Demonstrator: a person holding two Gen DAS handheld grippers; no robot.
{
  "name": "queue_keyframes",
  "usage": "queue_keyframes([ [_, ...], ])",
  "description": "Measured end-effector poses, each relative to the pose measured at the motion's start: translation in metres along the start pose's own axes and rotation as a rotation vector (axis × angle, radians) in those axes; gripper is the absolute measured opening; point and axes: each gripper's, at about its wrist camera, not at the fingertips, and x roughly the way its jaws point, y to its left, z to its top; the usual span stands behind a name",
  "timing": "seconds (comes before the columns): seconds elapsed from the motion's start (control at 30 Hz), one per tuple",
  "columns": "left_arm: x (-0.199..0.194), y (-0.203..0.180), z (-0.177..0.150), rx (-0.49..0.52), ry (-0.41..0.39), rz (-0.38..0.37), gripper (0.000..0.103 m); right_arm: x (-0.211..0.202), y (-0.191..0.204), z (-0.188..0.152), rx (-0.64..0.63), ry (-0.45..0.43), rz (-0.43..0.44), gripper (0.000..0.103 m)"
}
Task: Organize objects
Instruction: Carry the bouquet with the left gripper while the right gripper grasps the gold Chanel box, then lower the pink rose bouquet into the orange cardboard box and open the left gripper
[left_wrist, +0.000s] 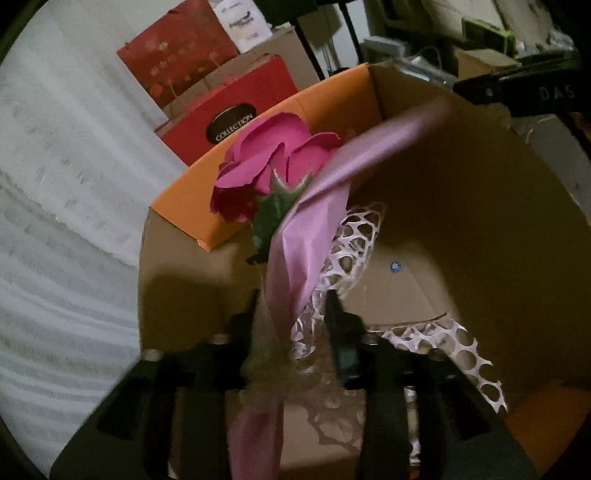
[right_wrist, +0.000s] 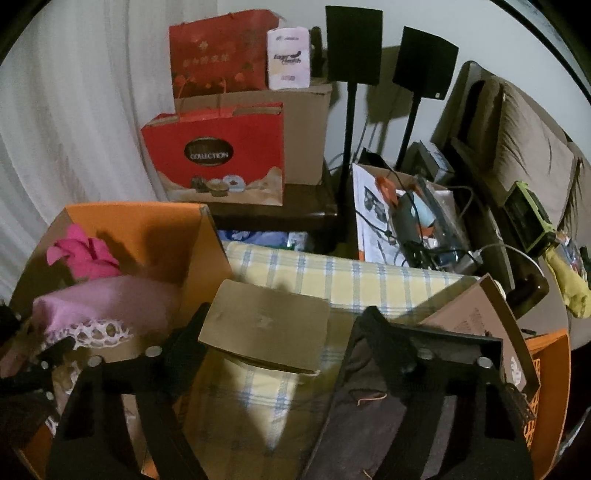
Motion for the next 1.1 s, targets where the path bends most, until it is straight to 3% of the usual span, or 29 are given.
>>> queue_keyframes([
  [0.03,0.001,0.0,0.0,0.004,0.001,-0.005,0.059,0.002,0.001,-0.001,-0.005,0.004,-0.004,0.075],
  [0.2,-0.015,0.008,-0.004,-0.048,-0.026,-0.077,0.062,0.006,0.001,-0.003,-0.01,0.024,0.004,0.054],
  [0.4,-0.058,0.044,-0.021,-0.183,-0.117,-0.194,0.063,0.006,0.0,-0.002,-0.006,0.021,0.006,0.053],
  [0.57,-0.077,0.09,-0.035,-0.319,-0.135,-0.181,0.062,-0.007,-0.002,-0.001,0.002,-0.005,0.021,0.053],
  [0.6,-0.077,0.097,-0.039,-0.335,-0.125,-0.175,0.06,-0.011,-0.003,0.001,0.0,-0.01,0.021,0.053],
  [0.7,-0.069,0.103,-0.048,-0.33,-0.06,-0.178,0.04,-0.024,-0.003,0.003,-0.012,-0.028,0.021,0.053],
  [0.9,-0.042,0.072,-0.054,-0.246,0.04,-0.137,0.034,-0.05,-0.002,0.004,-0.03,-0.053,0.038,0.053],
  [1.0,-0.03,0.055,-0.051,-0.209,0.071,-0.136,0.013,-0.064,0.0,0.004,-0.041,-0.062,0.049,0.053],
  [1.1,-0.017,0.039,-0.048,-0.171,0.113,-0.113,0.004,-0.079,0.003,0.005,-0.057,-0.071,0.07,0.053],
])
